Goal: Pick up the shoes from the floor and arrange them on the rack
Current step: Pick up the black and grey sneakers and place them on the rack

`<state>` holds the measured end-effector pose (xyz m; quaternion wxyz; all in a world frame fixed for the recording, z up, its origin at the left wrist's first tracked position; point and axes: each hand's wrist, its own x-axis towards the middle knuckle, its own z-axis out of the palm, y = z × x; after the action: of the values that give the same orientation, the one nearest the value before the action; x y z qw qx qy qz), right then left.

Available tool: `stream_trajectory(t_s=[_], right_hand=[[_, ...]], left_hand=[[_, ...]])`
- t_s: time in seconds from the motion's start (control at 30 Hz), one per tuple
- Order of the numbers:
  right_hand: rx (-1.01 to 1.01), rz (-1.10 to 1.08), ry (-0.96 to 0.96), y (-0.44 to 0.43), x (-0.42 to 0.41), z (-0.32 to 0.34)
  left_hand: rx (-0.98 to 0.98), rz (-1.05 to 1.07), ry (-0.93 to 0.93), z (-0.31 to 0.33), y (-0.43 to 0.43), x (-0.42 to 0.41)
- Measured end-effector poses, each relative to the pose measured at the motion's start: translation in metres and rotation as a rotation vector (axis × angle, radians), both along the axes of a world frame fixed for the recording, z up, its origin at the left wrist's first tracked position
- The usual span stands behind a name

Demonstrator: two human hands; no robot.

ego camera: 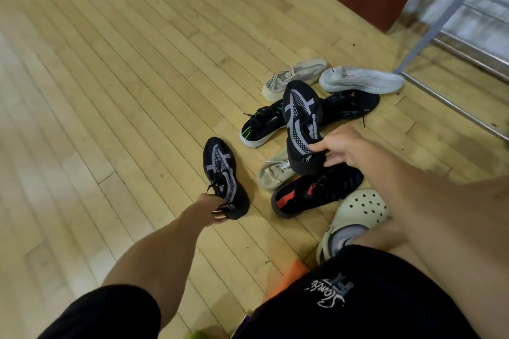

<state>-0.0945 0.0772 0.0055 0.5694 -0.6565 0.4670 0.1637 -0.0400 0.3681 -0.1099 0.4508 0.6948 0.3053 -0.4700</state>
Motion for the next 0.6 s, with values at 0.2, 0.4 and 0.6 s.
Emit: stream_trajectory(t_s=[0.2,0.4,0.6], right_hand=[[0.053,-0.031,-0.030,-0.001,0.005,0.015],[0.031,-0.112,-0.045,-0.044,0.001,0.039],[0.030,-0.267,0.021,-0.124,-0.046,0.049]], left_hand=[[-0.043,0.153,-0.125,0.052,-0.005,0.022],[-0.100,0.036,-0.393,0.102,-0.070,0.049],[-0.217,-0.291,-0.393,0.125,-0.209,0.055]])
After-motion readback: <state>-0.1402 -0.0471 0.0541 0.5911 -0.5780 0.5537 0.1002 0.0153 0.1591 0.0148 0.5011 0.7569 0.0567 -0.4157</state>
